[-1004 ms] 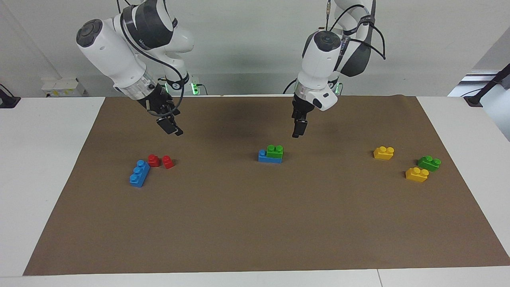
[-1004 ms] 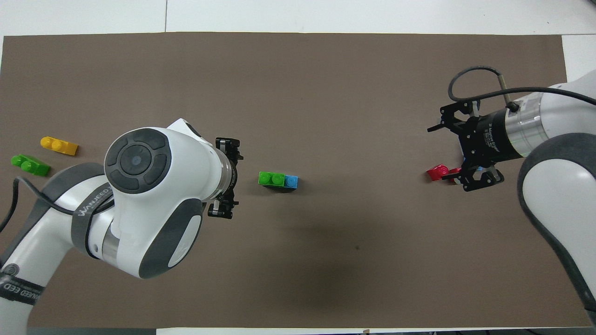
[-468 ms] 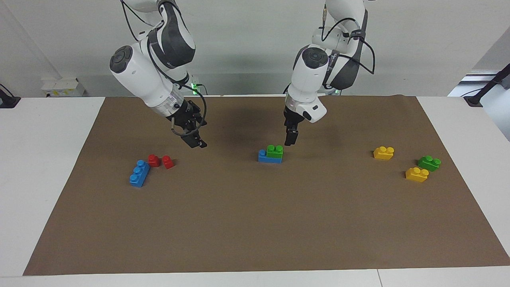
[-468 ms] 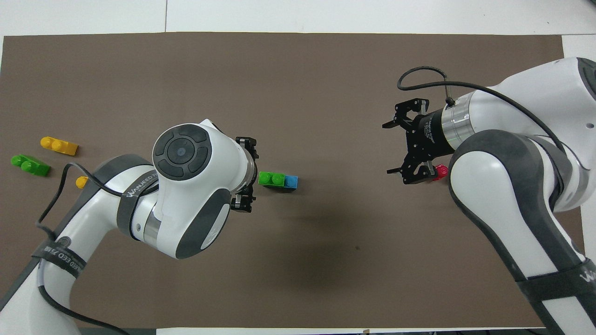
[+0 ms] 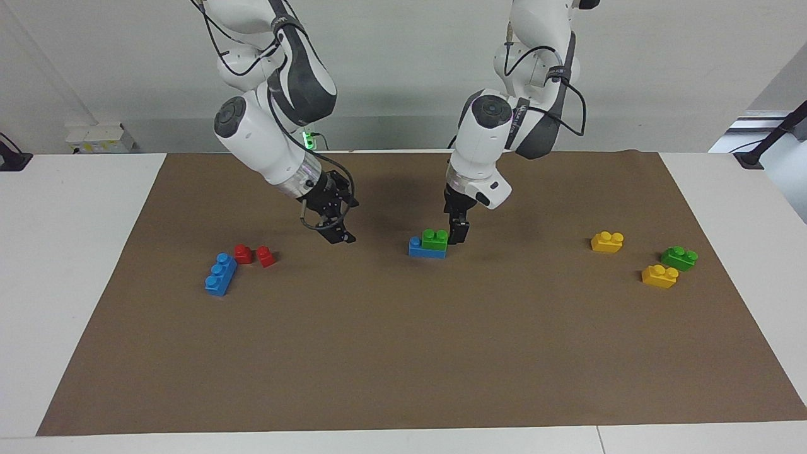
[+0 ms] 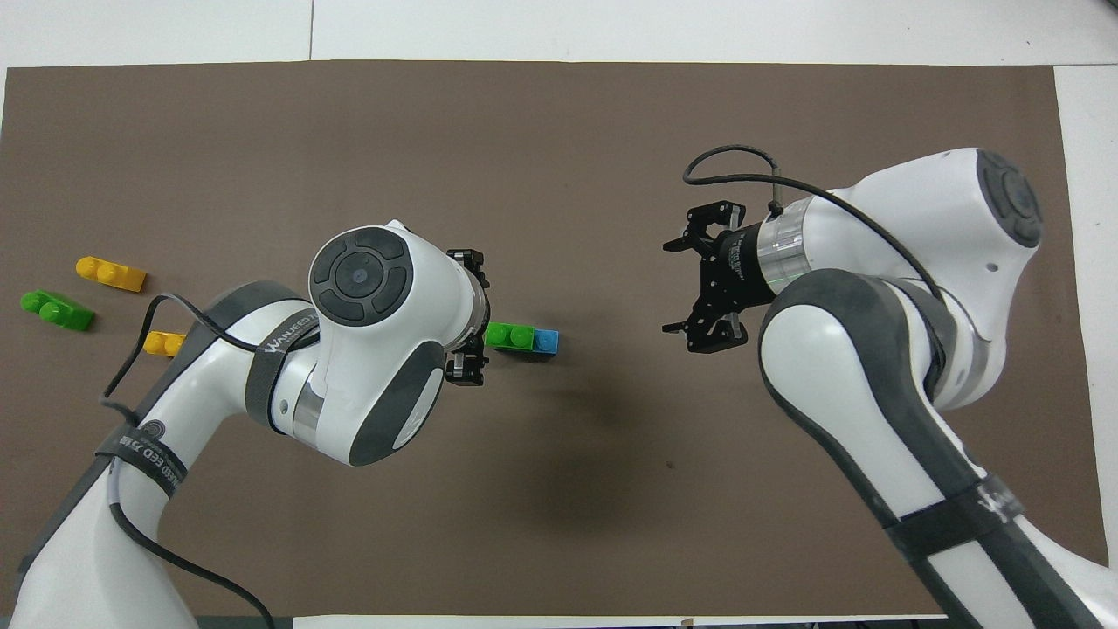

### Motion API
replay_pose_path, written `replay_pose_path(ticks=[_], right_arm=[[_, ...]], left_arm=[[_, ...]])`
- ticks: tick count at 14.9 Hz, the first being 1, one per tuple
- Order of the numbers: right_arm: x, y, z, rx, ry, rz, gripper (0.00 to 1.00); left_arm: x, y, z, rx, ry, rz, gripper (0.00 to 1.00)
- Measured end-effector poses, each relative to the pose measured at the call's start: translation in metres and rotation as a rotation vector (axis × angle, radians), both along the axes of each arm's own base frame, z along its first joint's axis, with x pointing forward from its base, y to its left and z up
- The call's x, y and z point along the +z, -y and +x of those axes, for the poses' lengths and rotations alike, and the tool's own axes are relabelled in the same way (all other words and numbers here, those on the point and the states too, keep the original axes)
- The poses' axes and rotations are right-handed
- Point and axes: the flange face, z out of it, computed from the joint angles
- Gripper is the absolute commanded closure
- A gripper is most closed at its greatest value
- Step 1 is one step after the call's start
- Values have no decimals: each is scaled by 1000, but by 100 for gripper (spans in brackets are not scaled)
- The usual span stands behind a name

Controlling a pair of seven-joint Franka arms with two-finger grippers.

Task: Remove green block with left arm and hold with right
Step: 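Grasp the green end with the left gripper while the right gripper grasps blue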

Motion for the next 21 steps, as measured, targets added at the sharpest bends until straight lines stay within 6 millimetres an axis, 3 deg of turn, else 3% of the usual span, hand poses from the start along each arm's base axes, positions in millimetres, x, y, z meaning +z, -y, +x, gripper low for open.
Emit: replay_pose_path(ticks=[6, 15, 21], right_arm=[[-37, -58, -22, -70, 22, 10, 2], [-88, -94, -38, -60, 30, -16, 1], [-108, -99, -39, -61, 22, -30, 0]], left_arm=[[-35, 7, 3, 36, -8, 53, 0], [-40, 12, 3, 80, -9, 55, 0], [-44, 22, -3, 86, -7, 52, 0]])
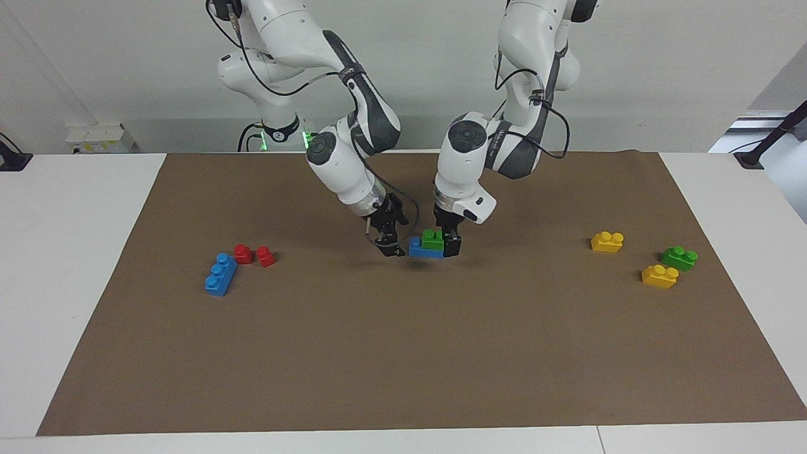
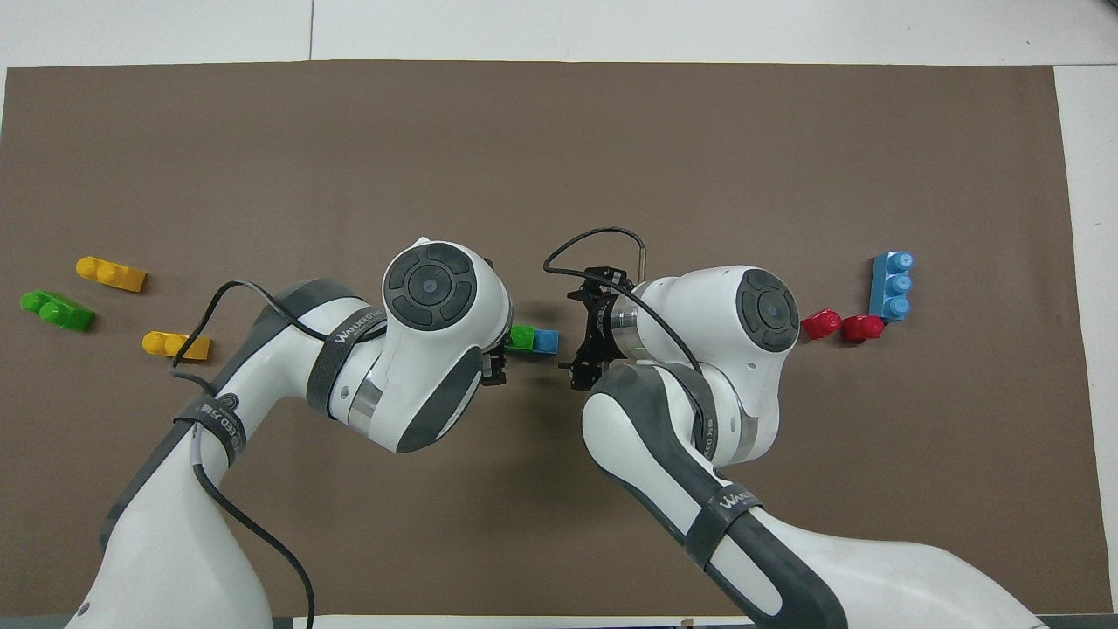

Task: Remove green block with left arm and hold with right
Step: 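Grasp the green end with the left gripper while the right gripper grasps blue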

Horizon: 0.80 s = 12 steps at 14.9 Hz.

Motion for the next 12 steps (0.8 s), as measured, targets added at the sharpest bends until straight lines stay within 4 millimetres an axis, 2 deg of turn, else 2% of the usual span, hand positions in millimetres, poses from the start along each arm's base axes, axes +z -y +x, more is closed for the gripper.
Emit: replay_pose_path(ticks=[6, 12], right_arm=[[-17, -22, -10, -14, 15, 11, 0], [-41, -33, -15, -18, 25, -5, 0]], left_arm=[[-8, 0, 1, 2, 1, -1, 0], [-10, 1, 1, 2, 0, -1, 0]])
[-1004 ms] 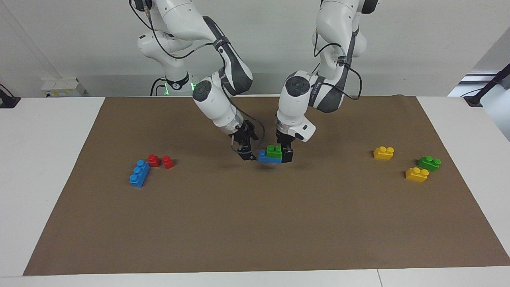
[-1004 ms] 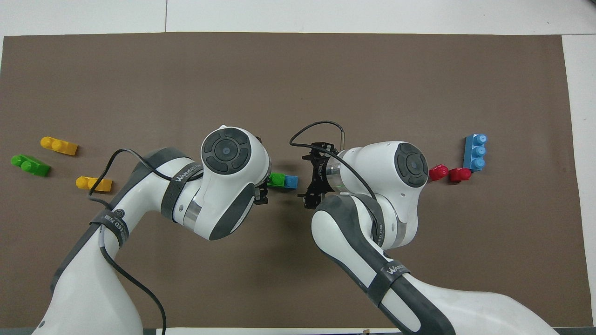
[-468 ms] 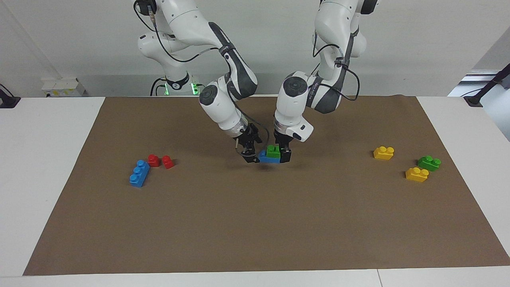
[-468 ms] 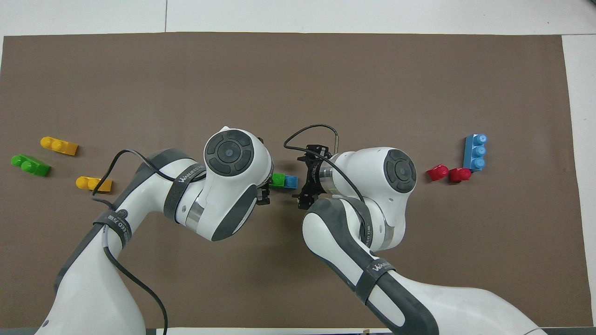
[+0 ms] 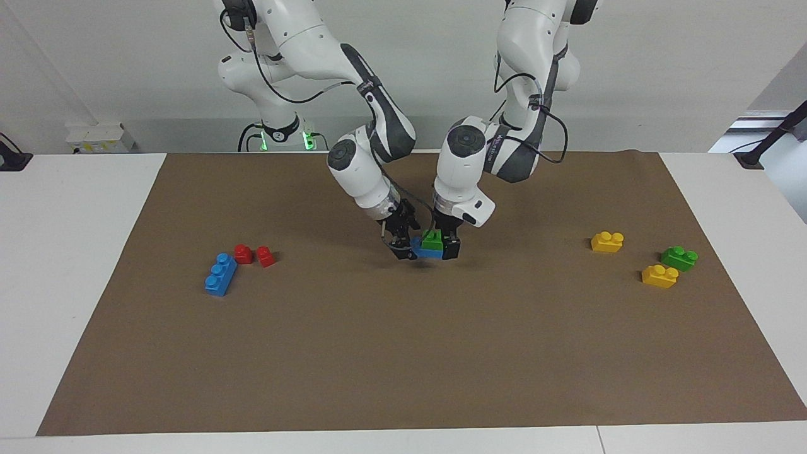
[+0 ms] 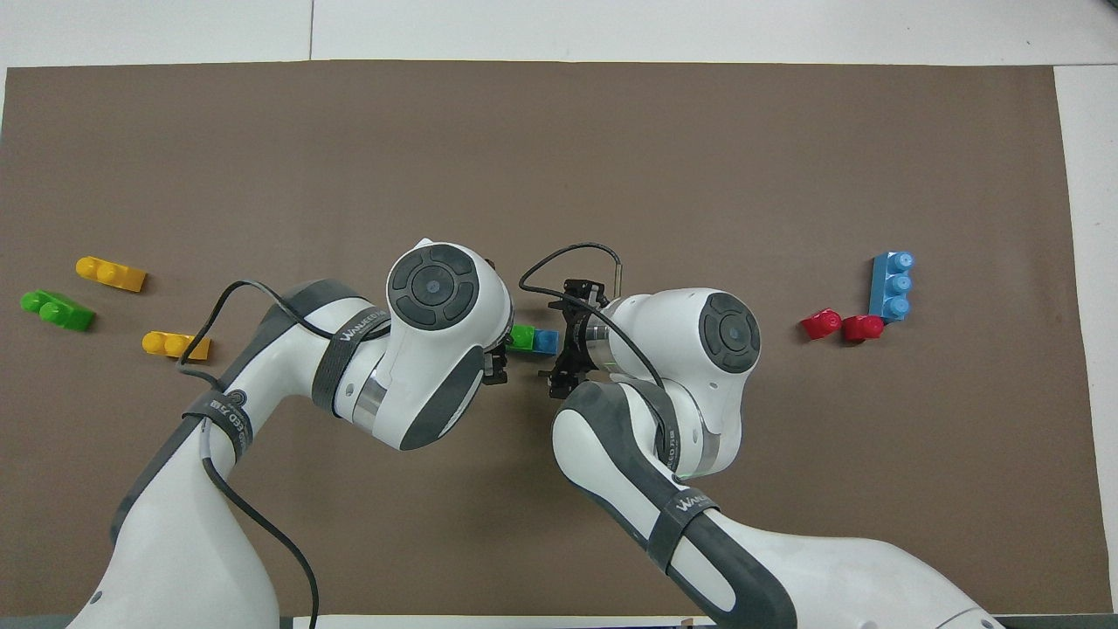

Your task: Remove green block with left arm and hold with right

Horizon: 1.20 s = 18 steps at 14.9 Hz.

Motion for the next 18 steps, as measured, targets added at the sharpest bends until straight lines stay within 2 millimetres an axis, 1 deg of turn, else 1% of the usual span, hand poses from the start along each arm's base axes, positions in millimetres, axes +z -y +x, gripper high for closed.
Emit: replay_pose_path(ticks=[2, 4, 5, 6, 7, 9, 10, 11, 18], right_arm=[[-6, -1, 0, -3, 2, -5, 1], [-9, -1, -1, -2, -2, -9, 6], [-10, 0, -2, -3, -4, -10, 13], [-11, 0, -2, -3, -5, -11, 21], [-12, 1, -2, -4, -5, -12, 33], [-12, 2, -1, -9, -7, -10, 62], [-12, 2, -1, -25, -15, 0, 80], [-12, 3, -1, -39, -21, 9, 100], [-12, 3, -2, -44, -12, 12, 100]], left_arm=[[0, 0, 0, 1, 0, 0, 0], [0, 0, 0, 1, 0, 0, 0], [0, 0, 0, 1, 0, 0, 0], [-1, 0, 0, 1, -1, 1, 0], [-1, -1, 0, 1, -2, 2, 0], [-2, -1, 0, 1, -3, 2, 0], [-2, -1, 0, 1, -3, 3, 0], [-2, -1, 0, 1, -3, 3, 0], [-2, -1, 0, 1, 3, -2, 0]])
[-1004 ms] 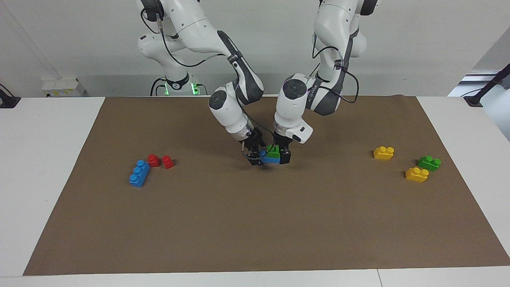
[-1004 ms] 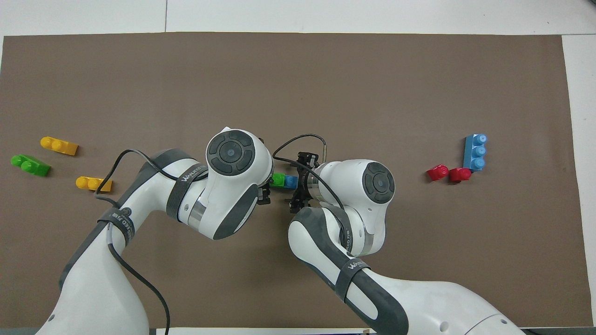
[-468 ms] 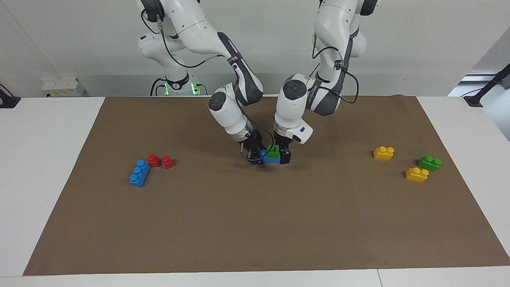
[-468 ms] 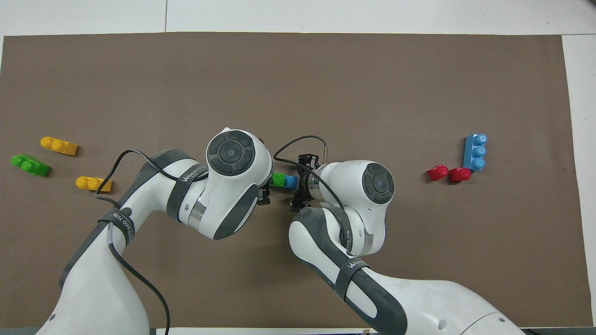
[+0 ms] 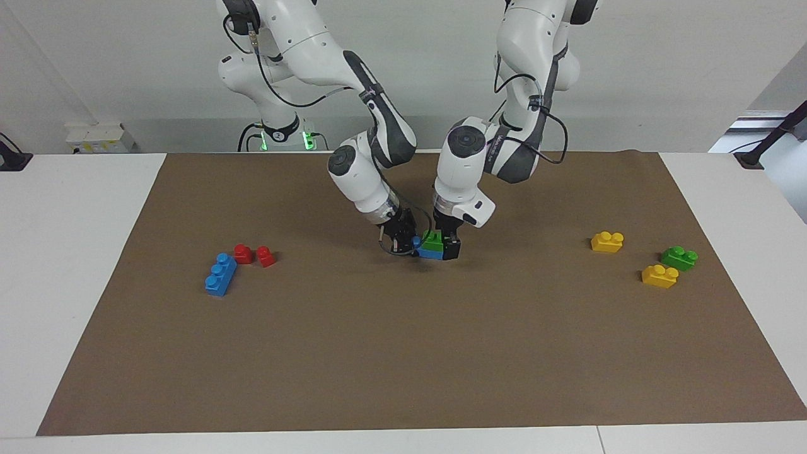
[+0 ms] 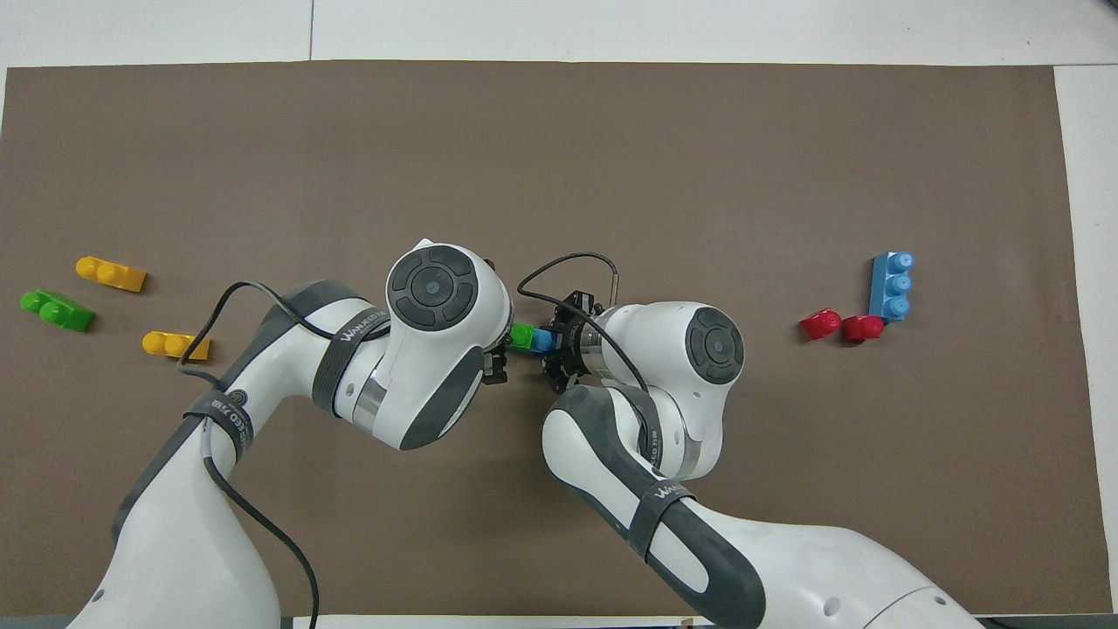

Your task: Remove green block with left arm and hold with right

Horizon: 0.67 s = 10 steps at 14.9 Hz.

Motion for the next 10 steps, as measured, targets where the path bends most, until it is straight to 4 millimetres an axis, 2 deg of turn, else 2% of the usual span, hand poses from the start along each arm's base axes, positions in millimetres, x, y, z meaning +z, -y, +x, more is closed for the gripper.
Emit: replay_pose_path(ticks=[1, 2, 4, 6, 7, 10], right_arm=[[0, 0, -1, 0, 3, -1, 100], [0, -1, -1, -2, 8, -2, 100], [-1, -1, -2, -3, 15, -3, 100], [-1, -2, -2, -4, 18, -3, 100], [0, -2, -2, -5, 20, -3, 100], [0, 2, 1, -14, 34, -6, 100]], left_arm=[[0, 0, 0, 0, 0, 0, 1], [0, 0, 0, 0, 1, 0, 7], [0, 0, 0, 0, 1, -1, 33], [0, 0, 0, 0, 1, -1, 85], [0, 0, 0, -1, 1, 0, 100], [-1, 3, -3, -19, 1, 5, 100]])
